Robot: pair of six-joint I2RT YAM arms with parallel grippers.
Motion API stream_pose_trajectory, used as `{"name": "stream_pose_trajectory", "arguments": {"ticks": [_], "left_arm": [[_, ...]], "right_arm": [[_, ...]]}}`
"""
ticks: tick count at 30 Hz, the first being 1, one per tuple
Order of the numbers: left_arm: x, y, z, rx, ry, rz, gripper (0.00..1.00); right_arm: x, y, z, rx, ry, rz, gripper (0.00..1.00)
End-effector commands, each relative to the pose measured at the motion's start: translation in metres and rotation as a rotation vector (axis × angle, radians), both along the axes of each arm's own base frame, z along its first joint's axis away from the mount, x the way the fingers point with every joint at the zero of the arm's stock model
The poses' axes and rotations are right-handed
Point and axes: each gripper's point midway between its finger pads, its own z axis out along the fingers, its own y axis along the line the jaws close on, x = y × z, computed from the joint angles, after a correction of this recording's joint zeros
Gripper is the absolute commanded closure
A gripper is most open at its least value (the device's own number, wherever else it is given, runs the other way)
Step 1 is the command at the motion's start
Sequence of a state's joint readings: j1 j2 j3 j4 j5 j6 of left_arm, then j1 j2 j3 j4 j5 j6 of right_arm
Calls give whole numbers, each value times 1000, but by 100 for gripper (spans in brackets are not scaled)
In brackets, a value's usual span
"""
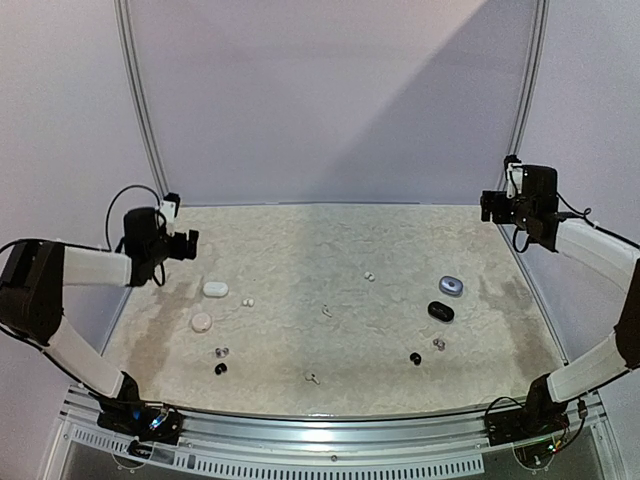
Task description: Insert the wireless bluetooth earbuds into the charging case
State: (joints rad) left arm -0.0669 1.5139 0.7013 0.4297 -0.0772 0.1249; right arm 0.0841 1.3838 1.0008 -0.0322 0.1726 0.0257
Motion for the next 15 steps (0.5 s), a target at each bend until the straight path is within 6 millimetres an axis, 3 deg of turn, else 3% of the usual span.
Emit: {"name": "stream_pose_trajectory", "arguments": {"ticks": [1, 2, 4, 8, 15], "left_arm": [[-11, -20, 7, 55, 332, -185, 1], [-9, -27, 26, 63, 346, -235, 1], [-29, -42, 35, 55, 464, -362, 1], [-55, -71, 62, -43, 546, -535, 1], [-71, -84, 70, -96, 558, -594, 1]], "right_arm": [[-38, 17, -104, 41, 503, 36, 1], [-39, 27, -111, 19, 542, 86, 1], [-43, 42, -135, -41, 649, 179, 1], [-51, 67, -165, -144, 812, 369, 1], [-52, 89, -177, -160, 785, 568, 3]]}}
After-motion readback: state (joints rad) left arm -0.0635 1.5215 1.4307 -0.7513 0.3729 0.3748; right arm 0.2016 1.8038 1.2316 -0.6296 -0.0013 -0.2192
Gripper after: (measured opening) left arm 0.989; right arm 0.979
